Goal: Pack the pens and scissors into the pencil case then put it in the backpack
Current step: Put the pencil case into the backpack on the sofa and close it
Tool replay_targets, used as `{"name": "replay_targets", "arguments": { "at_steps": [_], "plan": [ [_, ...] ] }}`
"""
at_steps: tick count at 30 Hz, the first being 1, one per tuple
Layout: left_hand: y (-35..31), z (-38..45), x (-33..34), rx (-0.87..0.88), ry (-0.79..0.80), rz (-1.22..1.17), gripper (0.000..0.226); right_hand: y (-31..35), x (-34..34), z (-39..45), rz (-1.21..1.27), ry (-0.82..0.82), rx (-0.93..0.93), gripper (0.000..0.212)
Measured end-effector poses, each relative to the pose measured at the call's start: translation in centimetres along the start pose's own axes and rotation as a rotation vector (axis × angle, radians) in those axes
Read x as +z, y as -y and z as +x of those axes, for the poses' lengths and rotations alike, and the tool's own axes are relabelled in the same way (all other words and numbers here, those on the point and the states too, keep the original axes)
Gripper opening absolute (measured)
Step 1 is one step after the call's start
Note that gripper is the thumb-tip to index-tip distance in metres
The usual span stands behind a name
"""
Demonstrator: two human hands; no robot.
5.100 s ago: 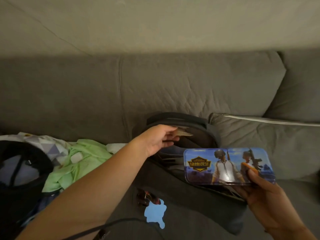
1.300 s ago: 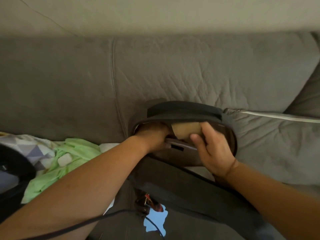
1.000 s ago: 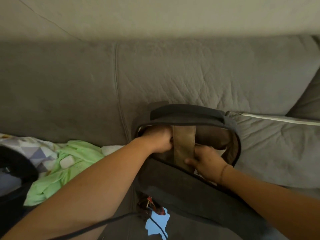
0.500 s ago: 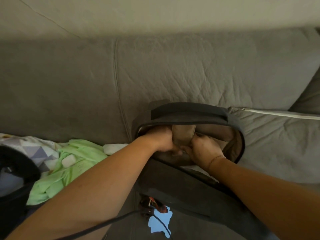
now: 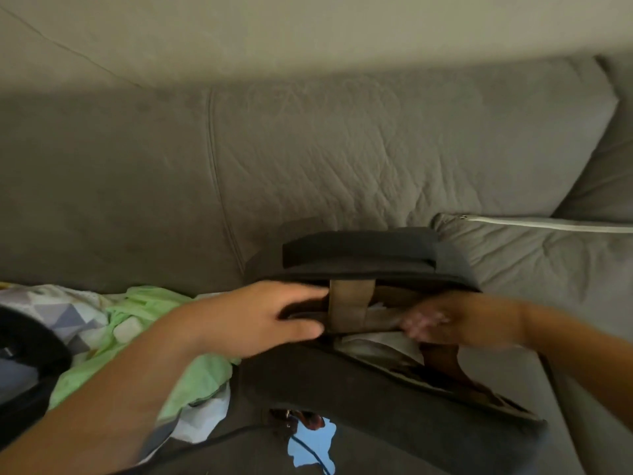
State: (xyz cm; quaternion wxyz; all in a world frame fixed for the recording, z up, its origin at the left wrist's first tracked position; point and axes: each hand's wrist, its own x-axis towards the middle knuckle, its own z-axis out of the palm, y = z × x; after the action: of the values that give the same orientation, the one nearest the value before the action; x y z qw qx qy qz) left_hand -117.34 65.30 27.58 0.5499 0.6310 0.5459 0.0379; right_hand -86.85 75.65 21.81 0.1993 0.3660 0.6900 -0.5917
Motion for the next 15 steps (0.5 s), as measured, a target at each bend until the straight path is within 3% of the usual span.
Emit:
{"name": "replay_targets", "arguments": {
  "at_steps": [2,4,5,6,7,8,11,15],
  "plan": [
    [0.4,-4.6,-0.6,0.068,-0.024,-0.471,0.043,-3.5,-0.4,-4.1,0.270,-0.026,-0.039,0.034],
    [3.0,-6.3,0.4,0.090,-0.379,-0.680,0.047,-7.6,0.6,-5.6,0.581,-0.217,0.005,0.055],
    [4.5,-6.2,1.4,0.014,-0.570,-0.709,0.047,-9.7,1.9,-5.3,0.680,-0.331,0.068,0.061],
    [5.6,-5.7,2.7,-0.083,-0.701,-0.717,0.037,-11.1,3.7,-5.0,0.727,-0.393,0.132,0.052],
    [6.2,-4.8,3.9,-0.163,-0.762,-0.727,0.020,-11.5,5.4,-4.4,0.719,-0.436,0.153,0.036],
    [6.6,-3.9,5.2,-0.216,-0.735,-0.747,0.013,-11.6,6.9,-3.4,0.637,-0.425,0.183,0.032],
    [7.1,-1.8,7.5,-0.321,-0.679,-0.912,0.024,-13.5,9.6,0.1,0.388,-0.379,0.176,0.033],
    [7.1,-1.1,8.2,-0.390,-0.805,-0.749,0.031,-15.7,9.5,2.7,0.242,-0.384,0.278,0.026]
  ]
}}
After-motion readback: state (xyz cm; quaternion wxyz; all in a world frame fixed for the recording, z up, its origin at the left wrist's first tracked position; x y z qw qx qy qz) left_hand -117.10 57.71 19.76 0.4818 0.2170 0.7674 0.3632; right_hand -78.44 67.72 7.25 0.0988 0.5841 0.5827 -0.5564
